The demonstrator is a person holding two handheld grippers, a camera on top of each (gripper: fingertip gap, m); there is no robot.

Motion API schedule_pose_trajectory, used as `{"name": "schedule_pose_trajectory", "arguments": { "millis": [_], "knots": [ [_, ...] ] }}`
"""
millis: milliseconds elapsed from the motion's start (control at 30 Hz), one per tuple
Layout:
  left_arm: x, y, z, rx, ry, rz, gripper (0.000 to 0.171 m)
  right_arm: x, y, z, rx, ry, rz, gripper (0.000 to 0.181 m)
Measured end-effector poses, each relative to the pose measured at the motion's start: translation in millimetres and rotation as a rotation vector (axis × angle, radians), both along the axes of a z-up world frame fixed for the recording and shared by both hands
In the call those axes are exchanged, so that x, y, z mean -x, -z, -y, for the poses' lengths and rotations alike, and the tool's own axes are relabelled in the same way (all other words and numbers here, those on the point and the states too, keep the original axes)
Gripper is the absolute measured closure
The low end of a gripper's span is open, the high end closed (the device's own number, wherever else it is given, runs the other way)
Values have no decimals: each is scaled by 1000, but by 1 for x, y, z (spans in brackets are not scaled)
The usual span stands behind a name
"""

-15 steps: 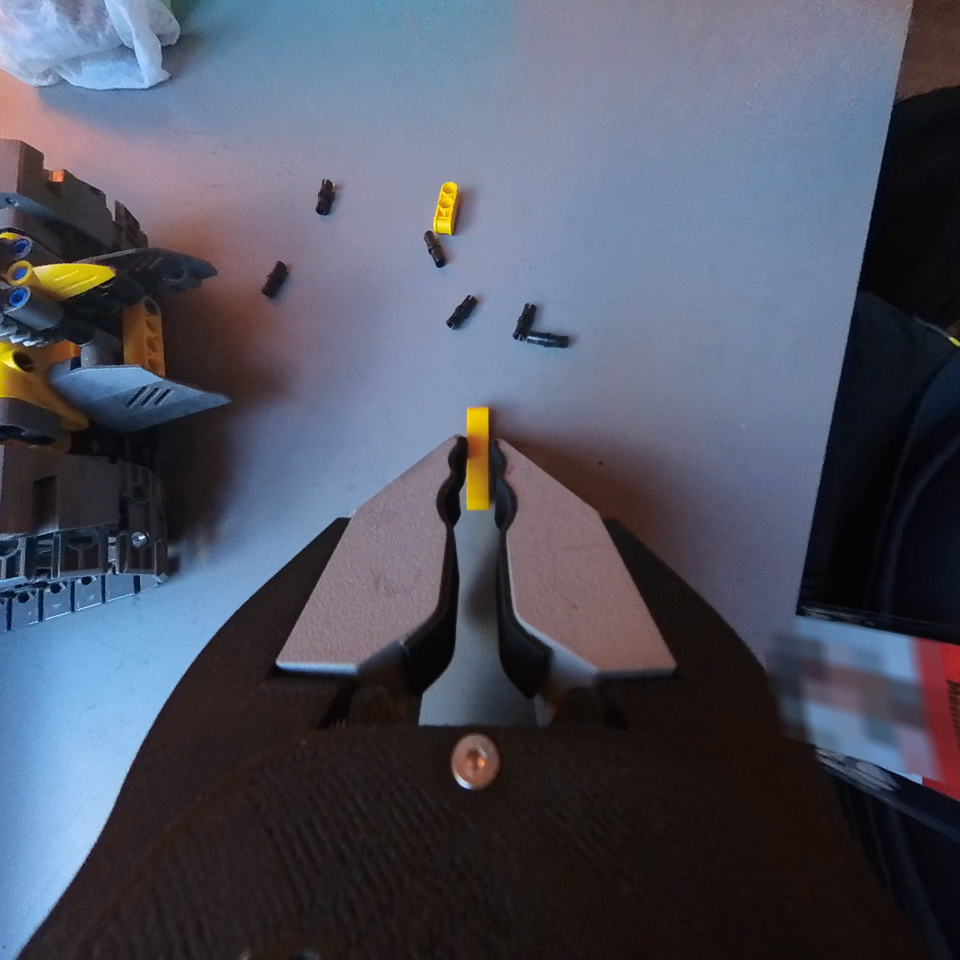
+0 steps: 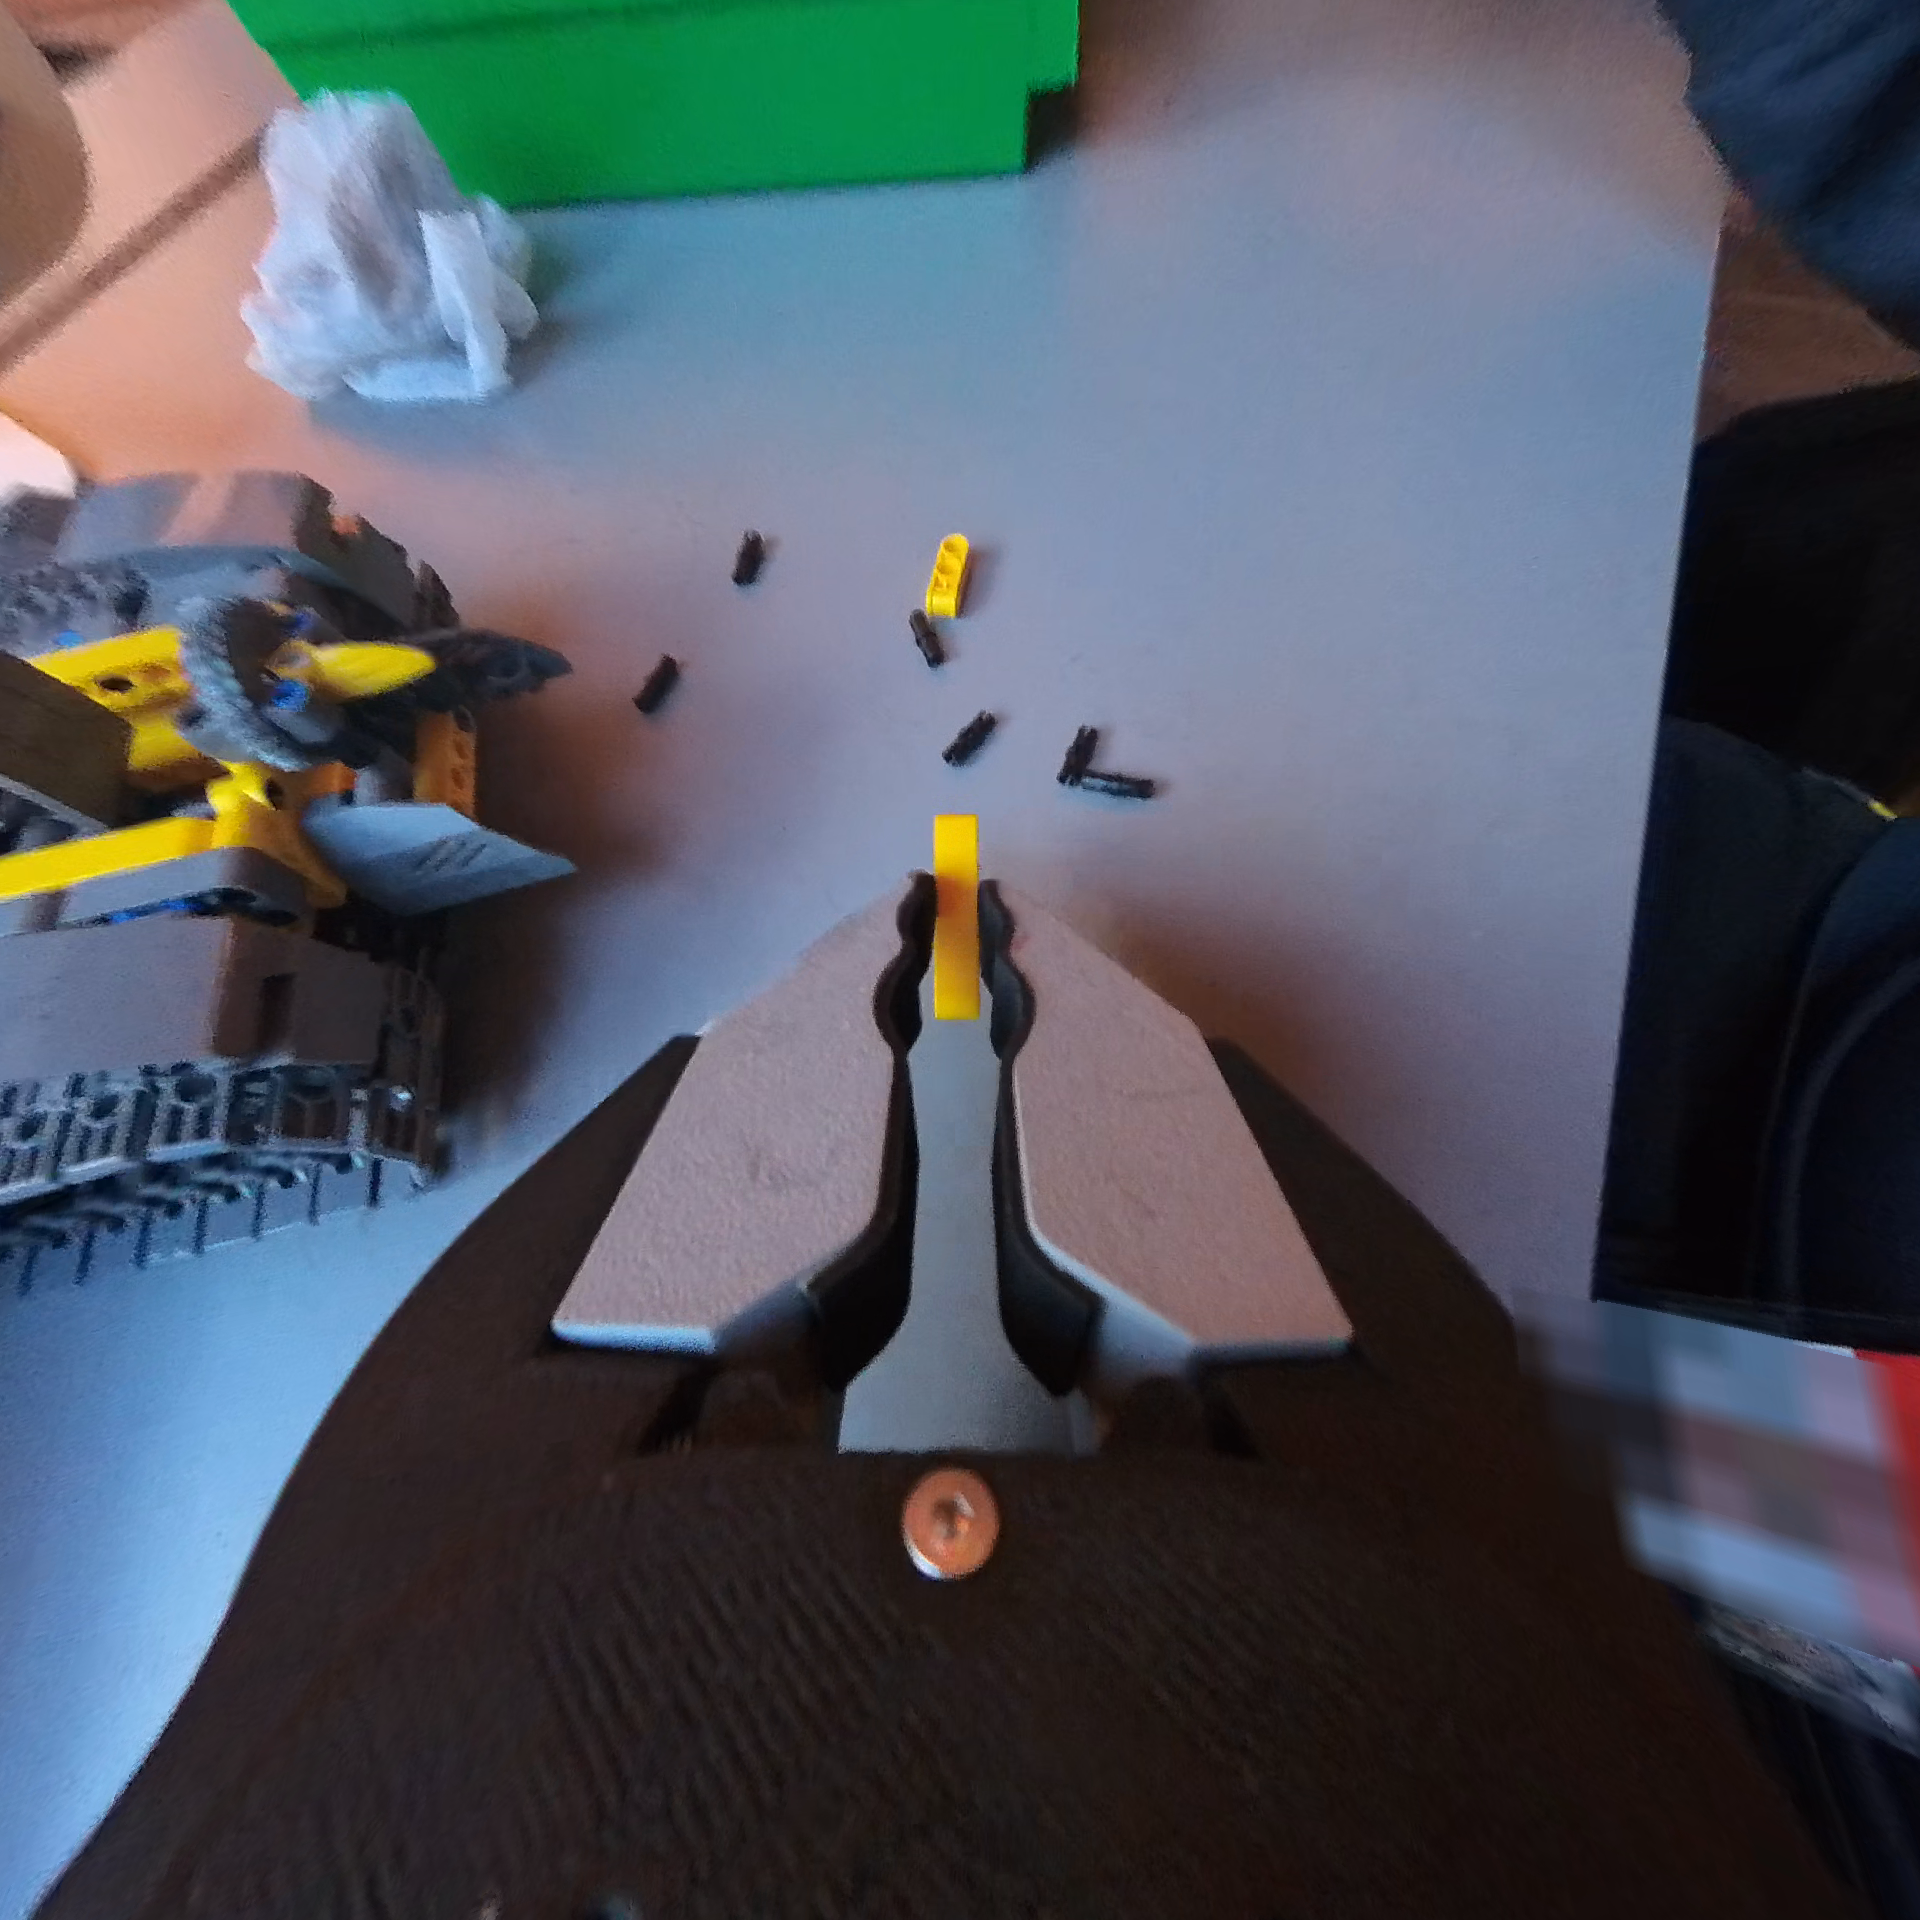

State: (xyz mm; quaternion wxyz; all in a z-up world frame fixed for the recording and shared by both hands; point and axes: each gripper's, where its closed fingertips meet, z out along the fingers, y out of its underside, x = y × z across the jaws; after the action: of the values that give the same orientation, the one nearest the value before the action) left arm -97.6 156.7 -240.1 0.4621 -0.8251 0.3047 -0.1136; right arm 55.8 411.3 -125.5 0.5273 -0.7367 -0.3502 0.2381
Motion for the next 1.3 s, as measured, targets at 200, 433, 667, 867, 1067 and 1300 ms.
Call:
{"name": "schedule_pose_trajectory", "arguments": {
  "millis": [200, 433, 667, 867, 1067, 1300],
  "knots": [
    [-3, -54, 5, -363, 22, 131, 166, 102, -20, 149, 254, -743, -191, 156],
    [-3, -69, 10, -531, 7, 58, 166, 166, 38, 273, 416, -1105, 28, 147],
    [3, -70, 8, -543, -25, 50, 166, 170, 40, 280, 499, -1132, -13, 152],
    [4, -72, 8, -561, -33, 39, 166, 159, 39, 253, 435, -1044, 16, 156],
    [4, -73, 8, -597, -33, -4, 166, 157, 41, 273, 472, -1136, 29, 152],
    [0, -71, 9, -618, -19, -54, 166, 163, 44, 278, 449, -1134, 31, 161]
  ]
}}
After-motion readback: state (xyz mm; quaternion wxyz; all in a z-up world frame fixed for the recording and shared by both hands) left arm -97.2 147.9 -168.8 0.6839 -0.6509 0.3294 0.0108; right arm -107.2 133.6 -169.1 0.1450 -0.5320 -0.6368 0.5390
